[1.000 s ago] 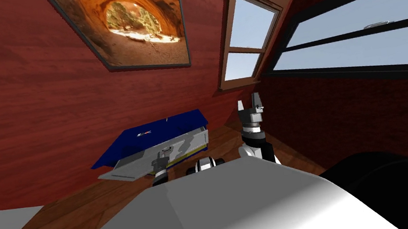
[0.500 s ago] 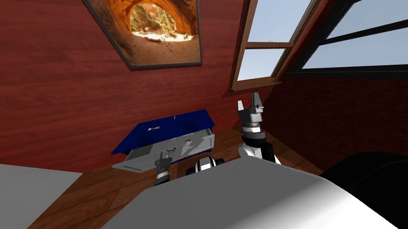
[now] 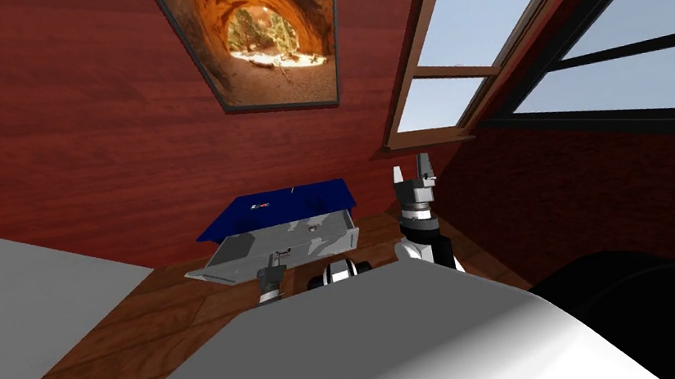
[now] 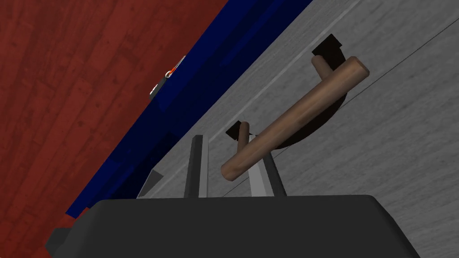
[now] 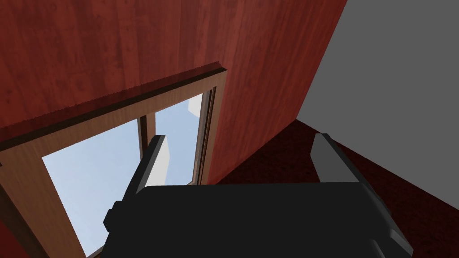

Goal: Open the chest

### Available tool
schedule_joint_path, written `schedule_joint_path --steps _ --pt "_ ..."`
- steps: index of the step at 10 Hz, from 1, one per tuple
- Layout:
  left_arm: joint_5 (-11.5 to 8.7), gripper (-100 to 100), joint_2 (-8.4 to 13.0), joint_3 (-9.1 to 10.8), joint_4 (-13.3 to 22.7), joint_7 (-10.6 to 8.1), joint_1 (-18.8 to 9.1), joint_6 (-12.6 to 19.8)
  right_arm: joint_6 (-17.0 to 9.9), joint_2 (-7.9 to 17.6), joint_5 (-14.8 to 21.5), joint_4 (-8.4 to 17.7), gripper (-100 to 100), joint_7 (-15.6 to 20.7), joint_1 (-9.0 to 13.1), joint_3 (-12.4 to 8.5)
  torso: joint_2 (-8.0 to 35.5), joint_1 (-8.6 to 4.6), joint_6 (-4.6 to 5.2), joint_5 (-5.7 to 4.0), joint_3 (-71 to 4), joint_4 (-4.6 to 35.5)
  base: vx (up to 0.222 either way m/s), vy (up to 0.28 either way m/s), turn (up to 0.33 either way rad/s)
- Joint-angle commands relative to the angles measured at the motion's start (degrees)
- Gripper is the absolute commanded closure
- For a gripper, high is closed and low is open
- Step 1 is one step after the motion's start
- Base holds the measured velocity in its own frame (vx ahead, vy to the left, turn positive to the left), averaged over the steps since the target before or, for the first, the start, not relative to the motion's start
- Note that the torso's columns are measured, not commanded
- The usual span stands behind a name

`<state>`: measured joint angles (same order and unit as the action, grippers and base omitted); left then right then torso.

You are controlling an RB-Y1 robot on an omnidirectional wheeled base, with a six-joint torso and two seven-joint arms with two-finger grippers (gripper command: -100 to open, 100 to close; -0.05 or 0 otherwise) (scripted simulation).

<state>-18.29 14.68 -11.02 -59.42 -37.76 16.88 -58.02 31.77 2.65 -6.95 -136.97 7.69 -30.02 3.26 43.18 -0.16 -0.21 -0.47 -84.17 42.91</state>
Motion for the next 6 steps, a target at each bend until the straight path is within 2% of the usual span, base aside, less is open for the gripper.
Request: schedule_joint_path --steps 1,4,5,6 --pt "-1.05 -100 2.72 1.02 -3.99 -1.43 0.43 3.62 0.0 -0.01 0.0 0.0 0 0.0 -0.01 0.0 -0.66 -0.16 0.27 0.23 -0.26 -0.33 -0.036 -0.074 0.01" --pt "-2.09 -100 5.43 2.04 -7.98 -2.86 0.86 7.24 0.01 0.0 0.0 -0.01 0 0.0 -0.03 0.0 -1.08 -0.03 0.3 0.35 -0.58 -0.54 -0.014 -0.074 0.006" --pt "-2.09 -100 5.43 2.04 -7.98 -2.86 0.86 7.24 0.01 0.0 0.0 -0.01 0 0.0 -0.03 0.0 -0.8 -0.03 0.26 0.27 -0.4 -0.41 -0.001 -0.032 0.006" --pt "-2.44 -100 6.34 2.38 -9.31 -3.34 1.01 8.45 0.01 0.0 0.0 -0.01 0 0.0 -0.03 0.0 -0.58 -0.06 0.27 0.28 -0.27 -0.34 -0.006 -0.028 0.008"
